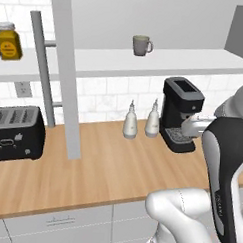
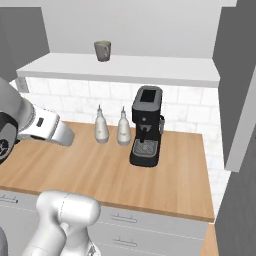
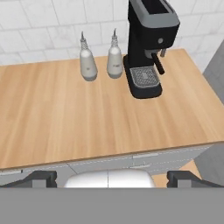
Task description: Gather all objects into one cabinet and sort the glasses and bowls to opposite sides.
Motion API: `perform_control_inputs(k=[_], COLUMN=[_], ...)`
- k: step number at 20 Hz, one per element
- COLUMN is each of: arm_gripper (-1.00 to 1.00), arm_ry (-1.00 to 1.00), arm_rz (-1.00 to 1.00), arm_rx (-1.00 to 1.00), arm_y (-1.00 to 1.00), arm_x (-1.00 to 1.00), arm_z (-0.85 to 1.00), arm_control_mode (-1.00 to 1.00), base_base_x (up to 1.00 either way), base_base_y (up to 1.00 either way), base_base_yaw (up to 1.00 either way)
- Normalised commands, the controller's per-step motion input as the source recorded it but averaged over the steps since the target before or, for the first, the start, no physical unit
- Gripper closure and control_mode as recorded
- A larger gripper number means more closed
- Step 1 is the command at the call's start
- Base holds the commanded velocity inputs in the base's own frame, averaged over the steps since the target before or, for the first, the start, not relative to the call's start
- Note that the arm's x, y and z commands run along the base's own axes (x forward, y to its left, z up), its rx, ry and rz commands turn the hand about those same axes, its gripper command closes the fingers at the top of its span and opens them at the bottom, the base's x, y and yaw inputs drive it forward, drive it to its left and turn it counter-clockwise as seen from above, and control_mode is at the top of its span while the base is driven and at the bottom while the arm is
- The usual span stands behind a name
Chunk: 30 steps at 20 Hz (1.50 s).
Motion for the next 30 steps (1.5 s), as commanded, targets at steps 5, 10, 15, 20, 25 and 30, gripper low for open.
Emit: perform_control_inputs(k=[5, 10, 15, 20, 25, 30], arm_gripper=[-1.0, -1.0, -1.0, -1.0, -1.0, -1.0], arm_ry=[-0.11, -0.21, -0.03, -0.14, -0.18, -0.08], arm_rz=[0.16, 0.22, 0.05, 0.01, 0.01, 0.14], arm_rx=[0.0, 0.0, -0.03, -0.06, 0.0, 0.0], arm_y=[-0.11, -0.25, 0.09, 0.04, -0.01, 0.02], arm_x=[-0.07, -0.19, 0.03, 0.11, 0.23, 0.11], arm_z=[0.52, 0.91, 0.37, 0.31, 0.3, -0.04], arm_control_mode=[-1.0, -1.0, -1.0, -1.0, -1.0, -1.0], base_base_x=[0.0, 0.0, 0.0, 0.0, 0.0, 0.0], base_base_y=[0.0, 0.0, 0.0, 0.0, 0.0, 0.0], base_base_yaw=[0.0, 0.0, 0.0, 0.0, 0.0, 0.0])
